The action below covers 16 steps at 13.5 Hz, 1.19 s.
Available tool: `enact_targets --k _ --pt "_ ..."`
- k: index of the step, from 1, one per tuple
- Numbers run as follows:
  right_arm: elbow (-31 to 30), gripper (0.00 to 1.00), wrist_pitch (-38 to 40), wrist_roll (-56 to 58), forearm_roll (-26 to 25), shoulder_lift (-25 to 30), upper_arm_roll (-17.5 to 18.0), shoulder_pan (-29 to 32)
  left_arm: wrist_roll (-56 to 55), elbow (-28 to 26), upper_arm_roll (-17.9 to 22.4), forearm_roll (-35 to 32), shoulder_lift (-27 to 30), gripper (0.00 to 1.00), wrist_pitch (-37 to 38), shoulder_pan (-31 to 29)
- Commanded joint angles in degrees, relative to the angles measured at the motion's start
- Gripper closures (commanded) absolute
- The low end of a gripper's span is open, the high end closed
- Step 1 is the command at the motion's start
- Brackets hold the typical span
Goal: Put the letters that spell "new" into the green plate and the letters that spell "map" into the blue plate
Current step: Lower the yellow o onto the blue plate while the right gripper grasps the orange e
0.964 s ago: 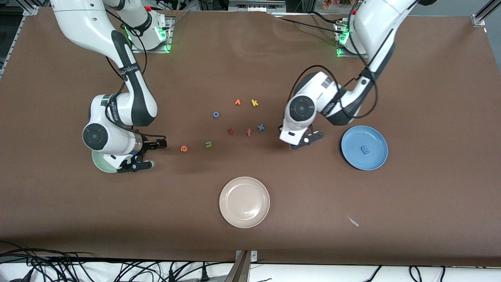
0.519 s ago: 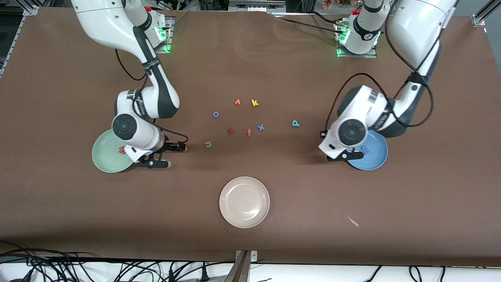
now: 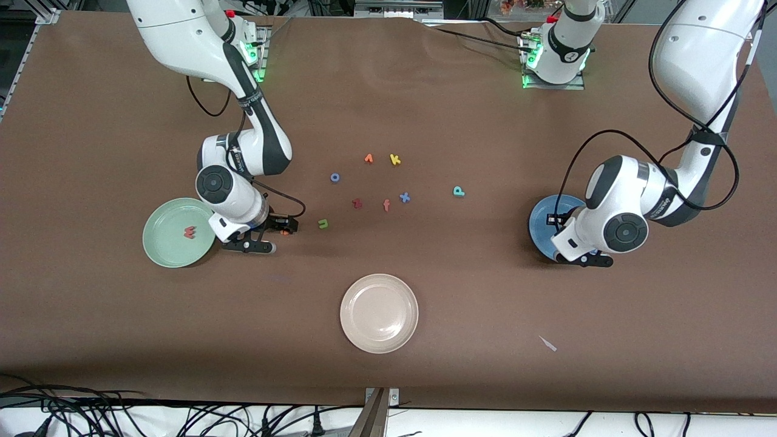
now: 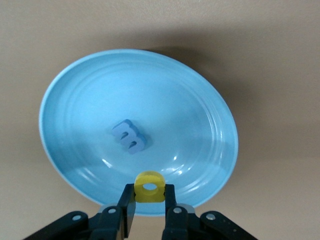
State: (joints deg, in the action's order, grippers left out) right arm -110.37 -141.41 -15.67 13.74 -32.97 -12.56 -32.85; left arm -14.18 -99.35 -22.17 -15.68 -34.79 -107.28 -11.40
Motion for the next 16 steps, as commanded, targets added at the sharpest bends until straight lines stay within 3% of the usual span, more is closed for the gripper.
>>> enact_targets --k 1,2,4,7,9,11,14,16 --pt "-0.46 0.01 -2.20 -0.68 1.37 -0.87 0.34 -0.73 -0.05 -0.23 -0.77 -1.46 -0.36 0.12 -0.47 -0.11" --pt "-0.46 0.02 -2.29 -0.59 1.37 -0.87 0.34 -0.73 -0.40 -0.23 -0.94 -1.37 -0.10 0.00 -0.12 0.24" --pt "-0.20 0.08 -2.29 -0.59 1.37 -1.22 0.52 -0.73 -2.15 0.04 -2.25 -0.50 0.51 0.00 1.89 1.03" --pt "-0.20 0.20 -2.29 -0.59 1.37 -1.31 0.78 -0.73 -16.26 0.13 -9.09 -0.58 0.87 0.00 3.31 2.43" --pt "-0.20 0.28 -2.29 -0.50 1.37 -1.57 0.87 -0.73 -25.59 0.21 -10.08 -0.23 -0.01 0.00 2.44 6.37" --pt "-0.20 0.35 -2.29 -0.32 1.37 -1.66 0.87 -0.73 -34.02 -0.83 -10.00 0.82 -0.80 0.00 -2.20 9.63" --pt "-0.20 0.44 -2.20 -0.41 1.37 -1.66 0.87 -0.73 -47.20 -9.08 -10.09 1.88 0.33 0.00 -15.56 12.71" --pt "-0.20 0.47 -2.29 -0.24 1.37 -1.83 0.87 -0.64 -58.19 -10.42 -10.26 1.53 0.51 0.00 -16.82 13.42"
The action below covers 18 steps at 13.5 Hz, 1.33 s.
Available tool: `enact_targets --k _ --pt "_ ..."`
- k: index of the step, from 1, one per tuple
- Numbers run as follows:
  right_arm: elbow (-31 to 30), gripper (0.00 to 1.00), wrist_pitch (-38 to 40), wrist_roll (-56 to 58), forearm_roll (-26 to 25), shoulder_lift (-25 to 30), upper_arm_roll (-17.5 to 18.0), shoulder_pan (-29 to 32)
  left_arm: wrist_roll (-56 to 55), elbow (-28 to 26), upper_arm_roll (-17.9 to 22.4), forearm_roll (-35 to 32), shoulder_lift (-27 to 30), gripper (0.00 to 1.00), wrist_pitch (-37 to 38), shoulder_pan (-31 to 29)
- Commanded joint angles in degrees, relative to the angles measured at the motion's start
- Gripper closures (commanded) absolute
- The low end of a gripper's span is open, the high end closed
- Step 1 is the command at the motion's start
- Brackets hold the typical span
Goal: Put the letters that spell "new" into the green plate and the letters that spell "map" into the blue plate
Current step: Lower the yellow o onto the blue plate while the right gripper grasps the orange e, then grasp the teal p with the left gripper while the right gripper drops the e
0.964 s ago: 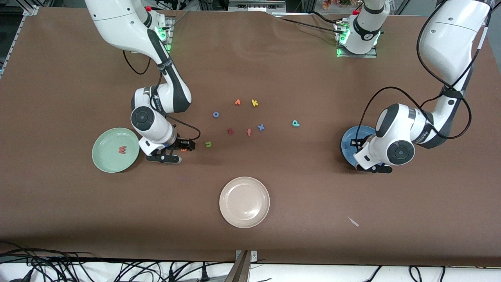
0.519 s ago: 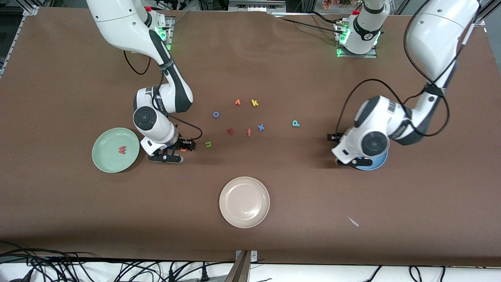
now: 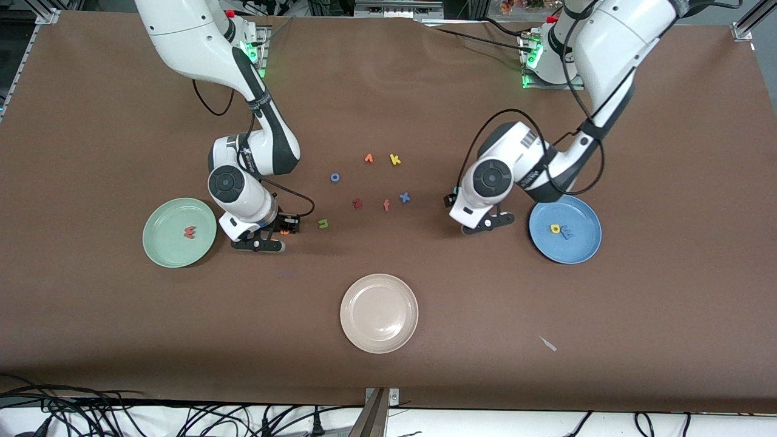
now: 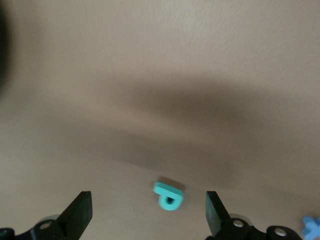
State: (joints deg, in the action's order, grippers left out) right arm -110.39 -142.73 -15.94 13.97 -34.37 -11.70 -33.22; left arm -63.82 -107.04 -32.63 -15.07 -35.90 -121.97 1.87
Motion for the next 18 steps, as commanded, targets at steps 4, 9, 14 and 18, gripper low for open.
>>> enact_targets --k 4,9,14,18 --pt "-0.09 0.61 -0.97 0.03 1.14 -0.61 0.10 -0.26 -18.95 -5.01 -0.67 0.66 1.89 0.00 -5.62 0.59" --pt "0.08 0.69 -0.71 0.03 1.14 -0.61 0.01 -0.26 -23.37 -10.91 -0.85 -0.40 2.51 0.00 -15.93 0.50" --pt "5.52 0.75 8.40 1.69 0.88 -0.44 -0.25 0.52 -22.84 -10.56 -0.68 -0.40 1.80 0.43 -15.93 0.50" --pt "8.34 0.79 15.71 6.16 0.53 0.44 -2.53 1.05 -22.67 -10.38 -0.50 -0.84 2.07 0.44 -15.75 -0.20"
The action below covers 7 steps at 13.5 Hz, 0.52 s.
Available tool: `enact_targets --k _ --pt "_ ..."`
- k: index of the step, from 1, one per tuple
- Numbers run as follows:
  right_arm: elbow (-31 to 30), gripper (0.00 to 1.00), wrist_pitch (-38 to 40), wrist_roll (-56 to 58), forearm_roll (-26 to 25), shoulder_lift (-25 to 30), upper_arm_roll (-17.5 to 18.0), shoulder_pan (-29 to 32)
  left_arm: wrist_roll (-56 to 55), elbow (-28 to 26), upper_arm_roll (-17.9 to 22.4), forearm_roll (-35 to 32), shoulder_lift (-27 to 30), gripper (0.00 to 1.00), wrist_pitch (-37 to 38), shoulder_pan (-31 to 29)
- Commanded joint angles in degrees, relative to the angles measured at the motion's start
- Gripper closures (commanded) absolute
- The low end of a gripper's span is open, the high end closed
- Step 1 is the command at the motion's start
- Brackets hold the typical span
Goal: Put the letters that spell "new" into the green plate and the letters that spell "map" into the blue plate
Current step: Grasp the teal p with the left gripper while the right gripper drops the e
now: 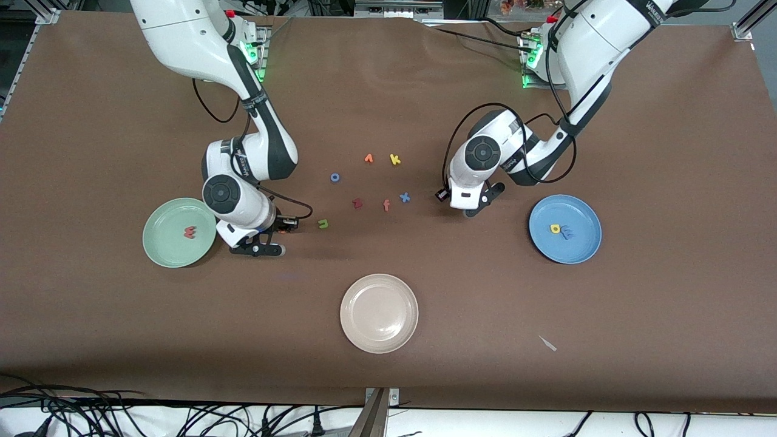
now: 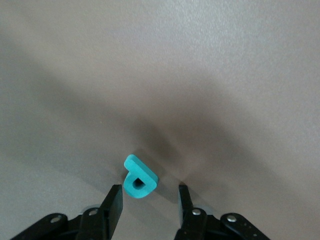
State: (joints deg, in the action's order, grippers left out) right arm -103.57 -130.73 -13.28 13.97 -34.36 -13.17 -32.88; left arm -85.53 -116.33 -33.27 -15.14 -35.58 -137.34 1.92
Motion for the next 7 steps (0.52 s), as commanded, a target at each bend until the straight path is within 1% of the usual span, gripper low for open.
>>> enact_targets --k 1,3,4,5,7 --pt "1.62 0.79 6.17 6.40 0.36 1.22 -2.72 0.71 -1.47 -1.26 0.14 -2.51 1.74 0.44 -0.39 -0.34" --pt "1.62 0.79 11.79 14.13 0.27 2.89 -6.59 0.71 -1.57 -1.53 0.14 -3.58 1.65 0.44 -0.21 -0.86" --pt "1.62 0.82 13.99 17.73 0.27 3.07 -8.52 0.71 -1.48 -1.62 0.14 -3.76 1.56 0.45 -0.12 -0.78" --pt "1.53 0.83 14.53 21.33 0.27 3.08 -10.72 0.71 -1.56 -1.62 0.14 -4.80 1.56 0.50 -0.03 -0.78" --pt "0.48 0.83 14.89 28.37 0.27 2.99 -14.32 0.80 -1.65 -1.71 0.14 -5.25 1.56 0.70 0.05 -0.86"
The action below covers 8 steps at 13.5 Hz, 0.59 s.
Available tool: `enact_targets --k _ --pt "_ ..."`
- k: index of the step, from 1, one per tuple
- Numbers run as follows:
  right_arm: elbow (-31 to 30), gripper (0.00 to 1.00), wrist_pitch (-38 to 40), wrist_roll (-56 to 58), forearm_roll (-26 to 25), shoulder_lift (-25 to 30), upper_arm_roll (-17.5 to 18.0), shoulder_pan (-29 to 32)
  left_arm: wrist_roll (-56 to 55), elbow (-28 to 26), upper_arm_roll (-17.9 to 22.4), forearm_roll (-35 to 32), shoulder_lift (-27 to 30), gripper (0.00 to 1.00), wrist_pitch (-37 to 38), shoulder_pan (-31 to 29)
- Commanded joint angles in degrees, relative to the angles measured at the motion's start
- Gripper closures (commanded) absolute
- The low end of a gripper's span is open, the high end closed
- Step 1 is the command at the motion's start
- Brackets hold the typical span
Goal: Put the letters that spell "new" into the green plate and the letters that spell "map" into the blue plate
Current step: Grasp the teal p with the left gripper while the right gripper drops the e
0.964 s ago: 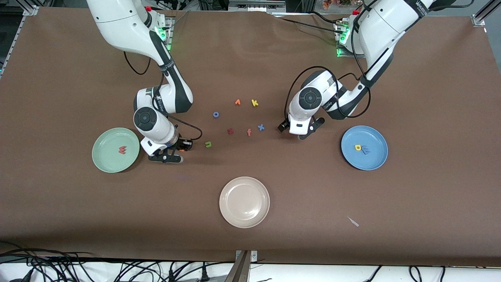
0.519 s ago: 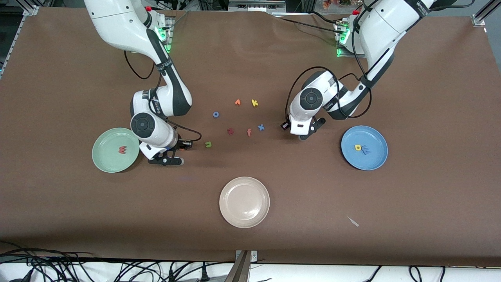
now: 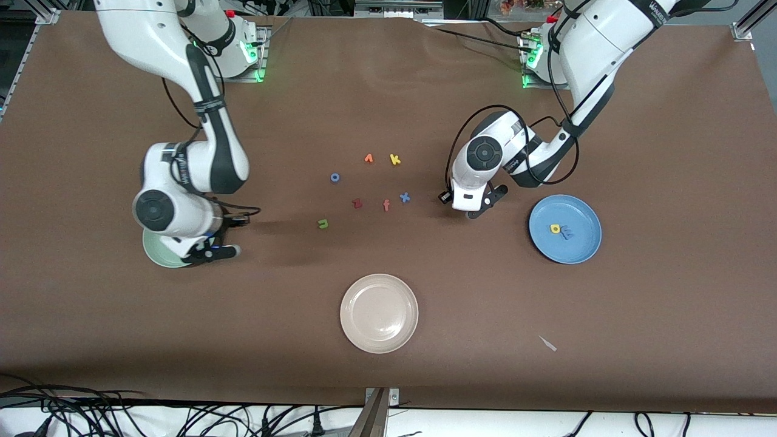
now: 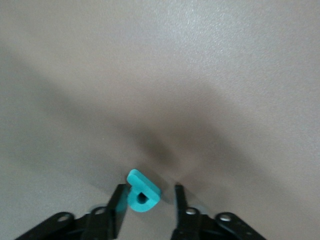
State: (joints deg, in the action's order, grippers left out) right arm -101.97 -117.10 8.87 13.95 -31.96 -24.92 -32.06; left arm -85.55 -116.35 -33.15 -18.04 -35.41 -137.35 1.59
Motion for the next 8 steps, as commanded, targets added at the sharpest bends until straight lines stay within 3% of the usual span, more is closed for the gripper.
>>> enact_targets --k 1,2,3,6,7,8 --pt "-1.73 0.83 2.04 9.73 0.29 0.50 -4.33 -0.02 -1.64 -1.69 0.02 -2.35 1.40 0.83 0.15 -0.54" --pt "-2.00 0.83 2.49 12.46 0.29 0.24 -6.18 0.07 -1.72 -1.69 0.02 -2.35 1.40 0.96 0.15 -0.54" --pt "-2.18 0.83 2.93 15.10 0.29 -0.20 -7.33 0.77 -2.07 -1.60 0.02 -2.35 1.40 1.00 0.15 -0.54" --pt "-1.48 0.80 1.79 17.14 0.72 -3.62 -7.25 4.28 -2.17 -0.73 0.02 -2.35 1.57 1.00 1.98 -0.36" --pt "-1.48 0.56 1.70 17.15 0.90 -3.72 -7.25 4.46 -2.17 0.24 -0.07 -2.44 1.66 1.00 3.73 -0.36" --pt "-1.39 0.16 1.70 16.45 1.08 -3.81 -7.17 4.38 -2.08 0.94 -0.07 -2.44 1.92 1.00 5.75 -0.27"
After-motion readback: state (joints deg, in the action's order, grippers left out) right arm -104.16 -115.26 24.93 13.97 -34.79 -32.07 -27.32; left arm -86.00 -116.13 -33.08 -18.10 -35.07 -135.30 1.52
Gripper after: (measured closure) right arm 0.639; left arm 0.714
